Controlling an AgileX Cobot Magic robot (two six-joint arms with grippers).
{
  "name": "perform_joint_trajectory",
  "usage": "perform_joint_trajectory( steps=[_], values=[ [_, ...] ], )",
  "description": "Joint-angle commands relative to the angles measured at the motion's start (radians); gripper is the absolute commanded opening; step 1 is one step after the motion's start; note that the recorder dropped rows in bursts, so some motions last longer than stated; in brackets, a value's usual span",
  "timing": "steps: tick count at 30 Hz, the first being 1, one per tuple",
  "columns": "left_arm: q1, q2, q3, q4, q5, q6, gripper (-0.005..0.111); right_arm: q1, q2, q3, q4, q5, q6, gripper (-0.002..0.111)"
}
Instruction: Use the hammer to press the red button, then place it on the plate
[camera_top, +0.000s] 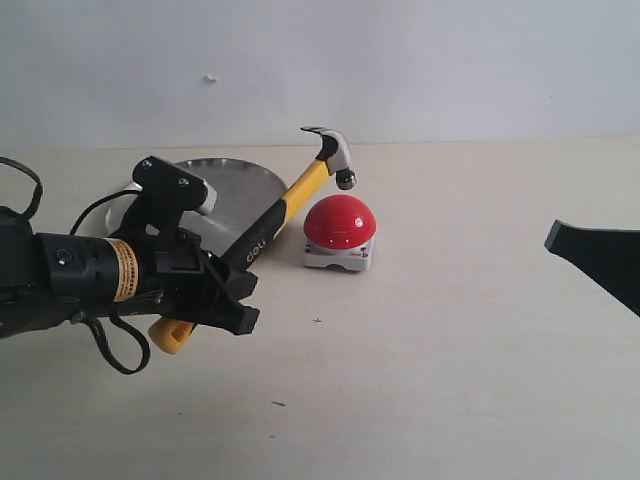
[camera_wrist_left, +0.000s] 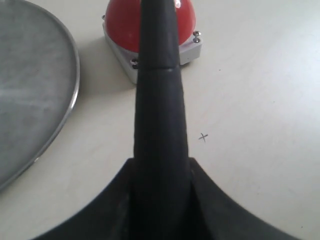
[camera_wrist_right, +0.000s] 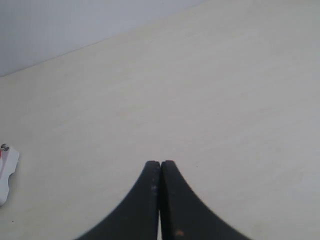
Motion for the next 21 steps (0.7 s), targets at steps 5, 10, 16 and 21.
perform_joint_trajectory(
  steps=[5, 10, 16, 21],
  values=[
    [0.007, -0.057, -0.018, -0.018, -0.079, 0.006, 0.0, 0.0, -0.003, 0.004, -0.003, -0.01, 0.001, 0.0],
    [0.007, -0.191, -0.018, -0.018, -0.079, 0.003, 0.0, 0.0, -0.003, 0.004, -0.003, -0.01, 0.001, 0.0],
    [0.007, -0.125, -0.018, -0.032, -0.081, 0.006, 0.0, 0.0, -0.003, 0.004, -0.003, -0.01, 0.001, 0.0],
    [-0.008, 0.086, -0.018, 0.013, -0.056, -0.082, 0.0, 0.0, -0.003, 0.004, -0.003, -0.01, 0.001, 0.0]
  ],
)
